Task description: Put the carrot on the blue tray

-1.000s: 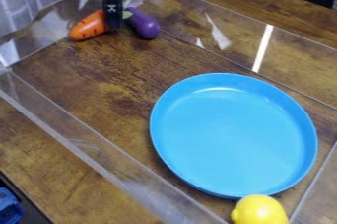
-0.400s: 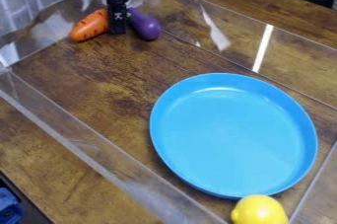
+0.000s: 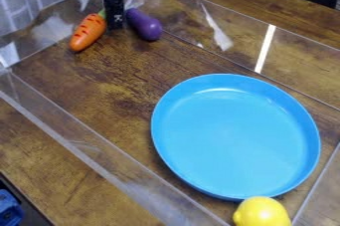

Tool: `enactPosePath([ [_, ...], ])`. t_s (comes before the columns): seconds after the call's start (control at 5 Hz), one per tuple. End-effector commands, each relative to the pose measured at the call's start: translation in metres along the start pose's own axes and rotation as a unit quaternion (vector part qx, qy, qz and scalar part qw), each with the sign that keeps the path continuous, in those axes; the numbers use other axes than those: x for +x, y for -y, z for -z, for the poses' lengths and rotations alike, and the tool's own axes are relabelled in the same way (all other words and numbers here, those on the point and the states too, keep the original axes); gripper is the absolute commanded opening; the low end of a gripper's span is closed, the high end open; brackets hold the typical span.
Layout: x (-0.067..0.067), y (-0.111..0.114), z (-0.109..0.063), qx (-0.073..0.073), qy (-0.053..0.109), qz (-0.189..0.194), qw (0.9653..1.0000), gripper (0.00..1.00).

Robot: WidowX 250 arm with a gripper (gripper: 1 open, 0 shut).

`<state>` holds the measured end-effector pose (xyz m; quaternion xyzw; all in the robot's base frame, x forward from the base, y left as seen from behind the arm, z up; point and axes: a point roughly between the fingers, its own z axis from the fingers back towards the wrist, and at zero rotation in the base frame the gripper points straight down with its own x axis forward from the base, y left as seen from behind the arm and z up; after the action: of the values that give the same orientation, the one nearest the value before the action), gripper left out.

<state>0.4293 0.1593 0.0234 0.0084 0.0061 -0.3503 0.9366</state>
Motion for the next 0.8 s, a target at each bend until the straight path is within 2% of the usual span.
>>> enactPosePath([
  [0.0, 0.004, 0.005, -0.035, 0.046, 0.015, 0.023, 0.9986, 0.0],
  [0.2, 0.005, 0.015, -0.035, 0.057, 0.015, 0.049, 0.9971, 0.0],
  [0.6, 0.017, 0.031, -0.029, 0.069, 0.011, 0.058, 0.9958, 0.0],
])
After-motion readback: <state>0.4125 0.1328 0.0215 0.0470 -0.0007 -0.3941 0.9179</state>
